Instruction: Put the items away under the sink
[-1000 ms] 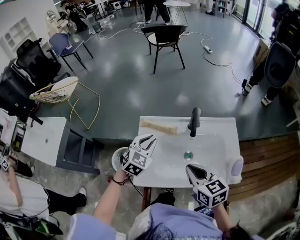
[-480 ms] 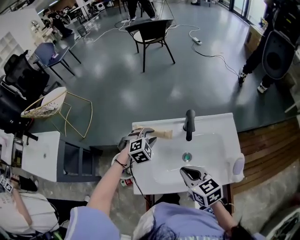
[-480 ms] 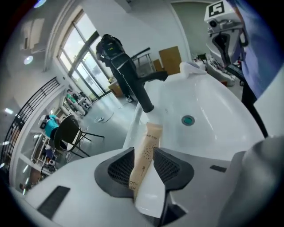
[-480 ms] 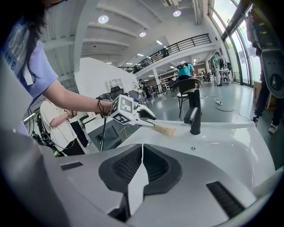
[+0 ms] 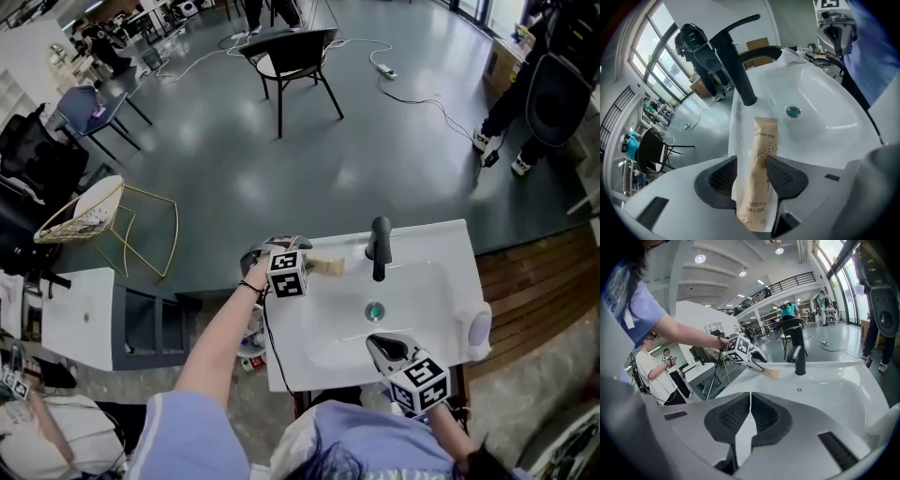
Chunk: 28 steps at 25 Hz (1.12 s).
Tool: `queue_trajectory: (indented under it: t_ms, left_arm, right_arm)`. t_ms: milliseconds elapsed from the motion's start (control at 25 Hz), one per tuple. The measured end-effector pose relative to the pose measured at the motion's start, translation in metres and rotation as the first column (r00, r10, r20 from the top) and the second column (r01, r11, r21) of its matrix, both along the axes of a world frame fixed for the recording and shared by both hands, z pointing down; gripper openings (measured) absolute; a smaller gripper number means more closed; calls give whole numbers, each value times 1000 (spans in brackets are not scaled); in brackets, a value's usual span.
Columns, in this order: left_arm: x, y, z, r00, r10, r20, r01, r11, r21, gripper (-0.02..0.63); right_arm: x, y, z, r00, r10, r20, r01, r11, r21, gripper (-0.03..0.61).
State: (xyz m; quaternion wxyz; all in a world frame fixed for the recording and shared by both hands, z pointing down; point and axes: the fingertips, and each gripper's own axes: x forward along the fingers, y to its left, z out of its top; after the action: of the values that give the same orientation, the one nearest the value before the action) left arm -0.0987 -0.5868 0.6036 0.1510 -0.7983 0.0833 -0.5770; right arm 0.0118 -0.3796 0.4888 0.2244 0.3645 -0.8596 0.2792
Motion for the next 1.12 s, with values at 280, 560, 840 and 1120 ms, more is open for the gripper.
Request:
queue_trajectory:
  t_ms: [280,560,840,1120]
  left_arm:
    - [-1,4,0,996,-83,-46,72,977,-202,186]
    - [-4,29,3,999,41,31,-29,951,-309,184]
    - [-3,31,11,998,30,63,-12,964,-265,146]
    - [0,44,4,969,-246,-4,234,929,-285,103]
  right_arm:
    - [2,2,5,1000,25,-9,-25,1000,-14,21]
    - [13,10,8,998,57,-22,-57,998,-21,21]
    - [22,16,7,997,74,-32,-74,997,-16,21]
    - [23,29,6,997,74,-29,-74,997,-8,21]
